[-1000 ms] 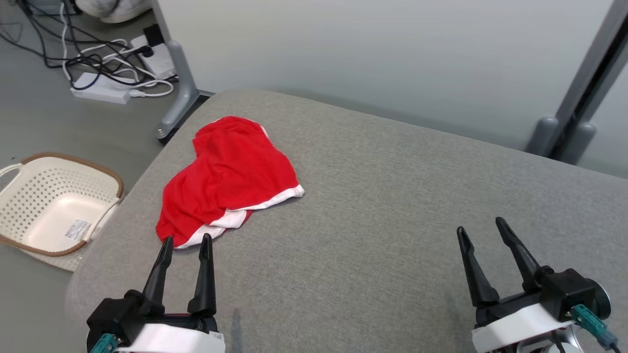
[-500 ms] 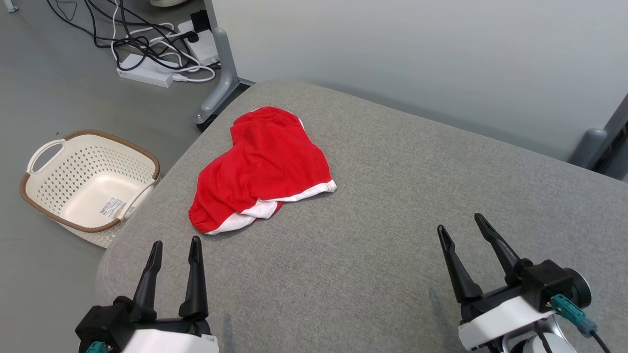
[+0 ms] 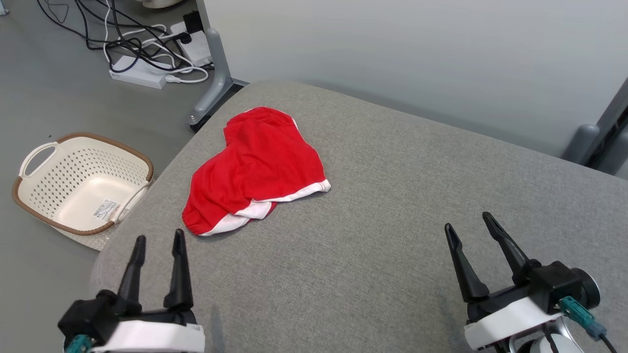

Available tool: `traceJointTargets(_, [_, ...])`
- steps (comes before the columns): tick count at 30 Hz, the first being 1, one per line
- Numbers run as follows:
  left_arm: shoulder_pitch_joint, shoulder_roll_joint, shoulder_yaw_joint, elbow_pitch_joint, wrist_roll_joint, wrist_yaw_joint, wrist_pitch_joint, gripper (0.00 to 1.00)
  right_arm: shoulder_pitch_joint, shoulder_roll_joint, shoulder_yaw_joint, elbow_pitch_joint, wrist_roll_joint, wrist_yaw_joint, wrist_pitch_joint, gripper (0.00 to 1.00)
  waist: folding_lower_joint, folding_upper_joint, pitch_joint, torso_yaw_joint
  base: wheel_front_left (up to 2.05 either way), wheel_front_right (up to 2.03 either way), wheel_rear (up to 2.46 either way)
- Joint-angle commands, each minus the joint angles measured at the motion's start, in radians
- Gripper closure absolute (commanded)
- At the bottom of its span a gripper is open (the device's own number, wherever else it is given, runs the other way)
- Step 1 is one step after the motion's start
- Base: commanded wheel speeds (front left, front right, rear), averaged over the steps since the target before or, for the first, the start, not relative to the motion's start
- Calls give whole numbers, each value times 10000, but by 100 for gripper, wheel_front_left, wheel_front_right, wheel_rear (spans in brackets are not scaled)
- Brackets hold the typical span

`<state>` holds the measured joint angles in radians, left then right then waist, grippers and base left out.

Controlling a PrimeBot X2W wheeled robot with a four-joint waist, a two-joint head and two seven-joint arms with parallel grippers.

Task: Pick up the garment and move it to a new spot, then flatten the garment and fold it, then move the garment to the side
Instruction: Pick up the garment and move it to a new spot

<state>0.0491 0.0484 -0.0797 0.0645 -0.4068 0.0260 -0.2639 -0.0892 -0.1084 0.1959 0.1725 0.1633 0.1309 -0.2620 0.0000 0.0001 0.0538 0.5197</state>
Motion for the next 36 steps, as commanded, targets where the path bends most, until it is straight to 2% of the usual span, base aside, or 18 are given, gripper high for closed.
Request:
traceJointTargets(1, [-372, 39, 167, -40, -70, -37, 3, 0, -51, -124, -76, -107, -147, -3, -45, 0, 0, -1, 274, -231, 0, 0, 0])
traceJointTargets(7, [-1125, 34, 495, 458, 14, -337, 3, 0, -532, -367, -94, -333, -376, -3, -45, 0, 0, -1, 1156, -797, 0, 0, 0])
traceJointTargets(11, [-2146, 171, 623, 1739, 446, -740, 8, 0, -964, -575, 26, -580, -502, -3, -42, 0, 0, -1, 1865, -1287, 0, 0, 0])
traceJointTargets(12, [-2836, 443, 635, 2707, 495, -729, 349, 0, -1122, -659, 46, -672, -550, -3, -34, 0, 0, -1, 2151, -1560, 0, 0, 0])
traceJointTargets(15, [-3886, 742, 840, 3673, 345, -609, 908, 0, -1382, -758, 98, -798, -591, -3, -34, 0, 0, -1, 2523, -1955, 0, 0, 0])
traceJointTargets(18, [-4791, 1123, 1004, 4371, 178, -602, 1524, 0, -1591, -805, 223, -887, -637, -3, -34, 0, 0, -1, 2875, -2287, 0, 0, 0])
traceJointTargets(23, [-6150, 1720, 1209, 5452, 0, -292, 3021, 0, -1811, -910, 354, -968, -684, -3, -34, 0, 0, -1, 3367, -2706, 0, 0, 0])
traceJointTargets(28, [-7213, 2262, 1226, 6370, -162, -252, 4447, 0, -1917, -933, 428, -1024, -790, -3, -33, 0, 0, -1, 3735, -2922, 0, 0, 0])
traceJointTargets(36, [-8242, 2514, 1410, 7867, -730, -257, 6160, 0, -2046, -979, 568, -1075, -836, -3, -32, 0, 0, -1, 4059, -3194, 0, 0, 0])
